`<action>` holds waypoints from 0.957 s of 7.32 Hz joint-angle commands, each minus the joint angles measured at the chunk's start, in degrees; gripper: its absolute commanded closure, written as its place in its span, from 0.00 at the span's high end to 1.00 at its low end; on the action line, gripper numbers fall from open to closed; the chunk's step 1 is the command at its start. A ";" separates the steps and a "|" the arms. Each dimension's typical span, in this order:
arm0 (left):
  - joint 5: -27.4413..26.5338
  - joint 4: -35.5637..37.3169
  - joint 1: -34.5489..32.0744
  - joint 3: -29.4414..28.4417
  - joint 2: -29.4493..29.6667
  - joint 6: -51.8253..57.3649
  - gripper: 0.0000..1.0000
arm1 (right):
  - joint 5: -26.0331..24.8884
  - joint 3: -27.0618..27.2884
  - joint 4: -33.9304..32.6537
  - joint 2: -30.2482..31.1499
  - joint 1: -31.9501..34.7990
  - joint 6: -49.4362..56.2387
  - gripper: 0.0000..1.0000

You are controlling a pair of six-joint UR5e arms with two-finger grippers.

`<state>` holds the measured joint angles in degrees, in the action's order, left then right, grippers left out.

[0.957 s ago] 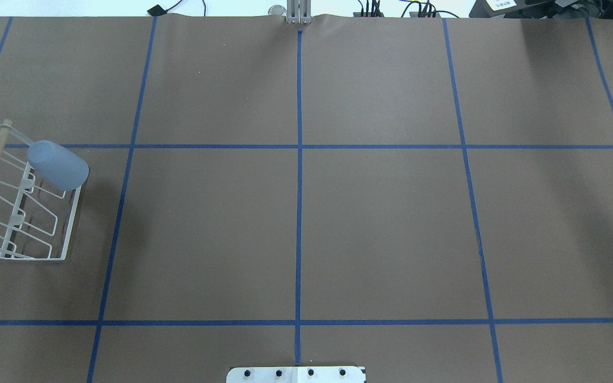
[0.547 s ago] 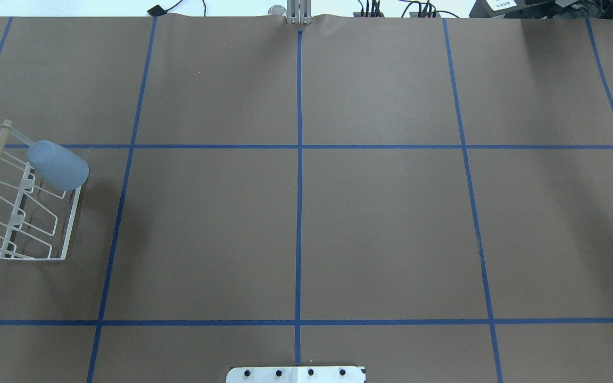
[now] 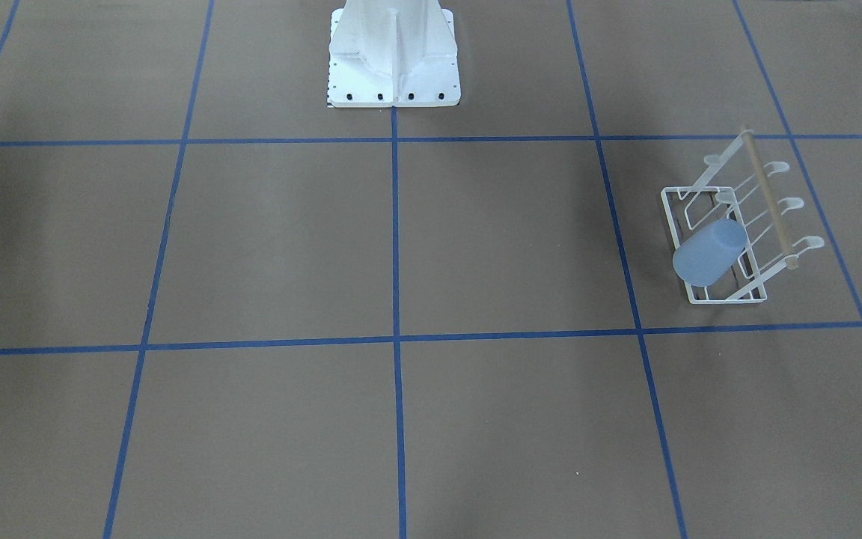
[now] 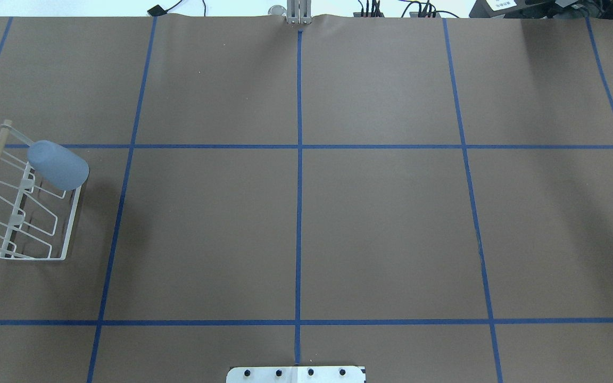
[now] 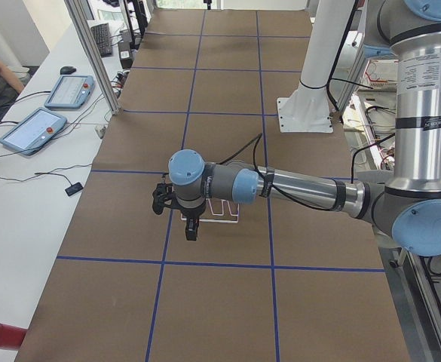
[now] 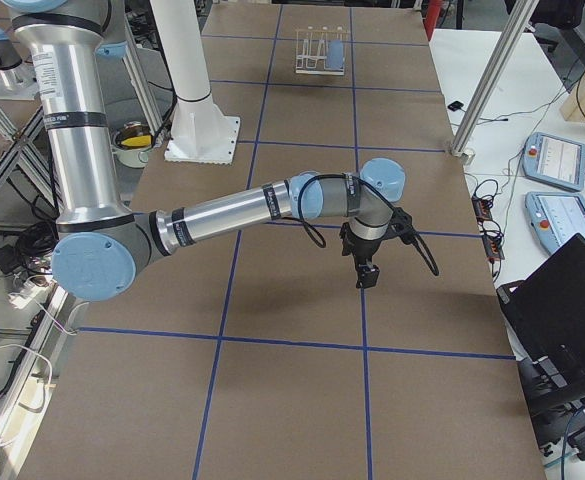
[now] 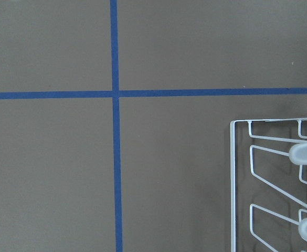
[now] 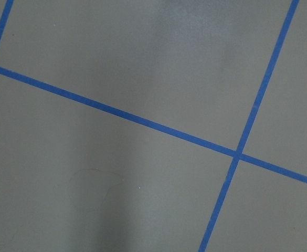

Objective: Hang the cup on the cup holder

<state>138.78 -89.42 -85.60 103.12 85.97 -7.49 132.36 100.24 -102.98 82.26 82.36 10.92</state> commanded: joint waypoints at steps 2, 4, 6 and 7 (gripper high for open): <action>0.09 0.21 -0.18 2.16 -0.72 -0.16 0.99 | 0.53 -0.05 0.06 -0.17 -0.09 -0.02 1.00; 0.18 0.48 -0.18 3.14 -0.90 -0.16 0.99 | 0.36 -0.14 0.06 -0.26 -0.18 -0.02 1.00; -0.08 0.48 -0.18 3.76 -0.90 -0.16 0.99 | 0.62 -0.05 0.15 -0.26 -0.10 -0.11 1.00; -0.26 0.48 -0.18 3.67 -0.90 -0.16 0.99 | 0.62 -0.05 0.15 -0.26 -0.18 -0.11 1.00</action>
<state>138.70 -88.95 -85.78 106.75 85.08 -7.65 132.89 100.18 -102.82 82.00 82.22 10.84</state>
